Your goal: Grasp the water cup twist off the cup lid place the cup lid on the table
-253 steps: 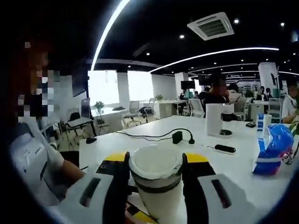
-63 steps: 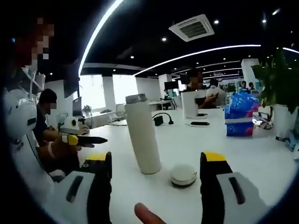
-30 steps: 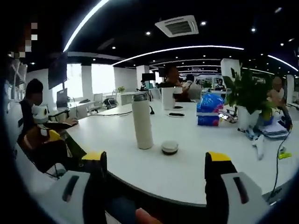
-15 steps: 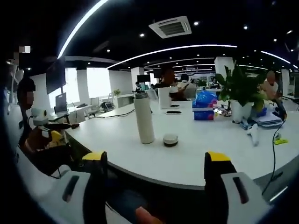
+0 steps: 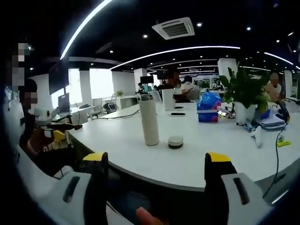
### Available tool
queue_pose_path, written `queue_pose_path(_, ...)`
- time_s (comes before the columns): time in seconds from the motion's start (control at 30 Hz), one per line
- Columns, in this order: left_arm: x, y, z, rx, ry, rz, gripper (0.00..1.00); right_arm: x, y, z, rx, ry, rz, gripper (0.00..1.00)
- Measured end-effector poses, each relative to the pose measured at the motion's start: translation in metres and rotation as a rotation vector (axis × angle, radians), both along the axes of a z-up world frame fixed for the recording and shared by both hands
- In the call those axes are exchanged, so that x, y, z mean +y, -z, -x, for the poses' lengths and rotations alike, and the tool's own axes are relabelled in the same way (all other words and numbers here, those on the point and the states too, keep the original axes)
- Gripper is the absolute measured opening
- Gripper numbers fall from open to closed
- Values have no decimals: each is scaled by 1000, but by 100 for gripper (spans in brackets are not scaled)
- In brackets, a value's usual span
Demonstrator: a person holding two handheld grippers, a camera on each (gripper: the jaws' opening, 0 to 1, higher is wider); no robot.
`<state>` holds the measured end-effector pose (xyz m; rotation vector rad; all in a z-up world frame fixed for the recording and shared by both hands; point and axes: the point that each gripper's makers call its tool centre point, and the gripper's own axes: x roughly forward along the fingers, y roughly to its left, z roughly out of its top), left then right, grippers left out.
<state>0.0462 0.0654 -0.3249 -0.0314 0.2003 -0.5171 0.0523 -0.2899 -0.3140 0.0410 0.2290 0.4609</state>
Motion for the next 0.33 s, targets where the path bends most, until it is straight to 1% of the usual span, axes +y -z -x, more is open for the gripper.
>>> queue_pose_path(0.13, -3, -1, 1, -4, 16, 8, 87, 0, 1, 0, -1, 1, 2, 86)
queue_pose_path(0.33, -4, -3, 2, -11, 13, 17, 89, 1, 1, 0, -1, -6, -2, 85)
